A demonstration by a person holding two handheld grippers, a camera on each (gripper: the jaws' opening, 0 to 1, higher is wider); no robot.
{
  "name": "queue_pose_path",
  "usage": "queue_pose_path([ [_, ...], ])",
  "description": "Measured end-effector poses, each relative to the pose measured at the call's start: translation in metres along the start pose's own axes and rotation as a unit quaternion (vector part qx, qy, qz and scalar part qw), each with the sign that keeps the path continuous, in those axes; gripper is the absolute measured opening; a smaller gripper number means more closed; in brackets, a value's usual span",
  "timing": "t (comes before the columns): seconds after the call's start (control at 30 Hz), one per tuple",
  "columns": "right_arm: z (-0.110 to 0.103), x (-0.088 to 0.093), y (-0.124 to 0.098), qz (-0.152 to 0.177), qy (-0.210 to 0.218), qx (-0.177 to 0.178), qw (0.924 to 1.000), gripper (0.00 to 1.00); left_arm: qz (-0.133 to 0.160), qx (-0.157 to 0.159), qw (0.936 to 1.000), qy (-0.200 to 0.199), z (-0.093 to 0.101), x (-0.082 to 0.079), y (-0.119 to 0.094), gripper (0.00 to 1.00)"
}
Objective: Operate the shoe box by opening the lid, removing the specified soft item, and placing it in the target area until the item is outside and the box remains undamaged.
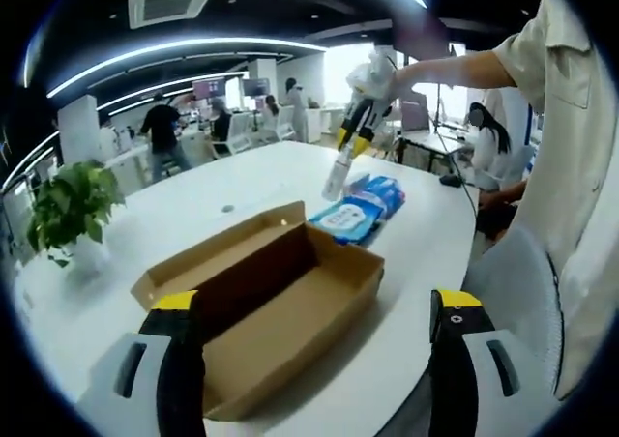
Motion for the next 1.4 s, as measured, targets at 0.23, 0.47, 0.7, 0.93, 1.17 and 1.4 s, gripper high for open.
queue_pose_path([
  [0.23,0.014,0.002,0.014,-0.026,0.001,-0.008,0.9996,0.16,-0.002,-0.015,0.9998,-0.012,-0.005,0.007,-0.009,1.00],
  [0.47,0.025,0.005,0.030,-0.051,0.002,-0.015,0.9986,0.16,-0.005,-0.025,0.9993,-0.025,-0.007,0.015,-0.013,1.00],
  [0.7,0.036,0.007,0.047,-0.074,-0.006,-0.024,0.9969,0.16,-0.004,-0.037,0.9984,-0.042,-0.010,0.022,-0.016,1.00],
  [0.93,0.037,0.005,0.064,-0.092,-0.010,-0.045,0.9947,0.16,-0.006,-0.051,0.9972,-0.055,-0.015,0.027,-0.020,1.00],
  [1.17,0.038,0.004,0.072,-0.105,-0.016,-0.062,0.9924,0.16,-0.009,-0.058,0.9961,-0.066,-0.015,0.033,-0.020,1.00],
  [1.4,0.038,0.005,0.080,-0.120,-0.023,-0.071,0.9899,0.17,-0.011,-0.059,0.9959,-0.069,-0.017,0.038,-0.021,0.99],
])
Point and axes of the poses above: the point that each gripper's makers call its tool centre point, and the gripper's own axes: y roughly forward along the fingers, z roughly to its right, x roughly out of its underside, the point moved 6 cm from there along -y, roughly backward along the fingers, and after that the axes turned 2 degrees about -z, right-handed, at the moved point
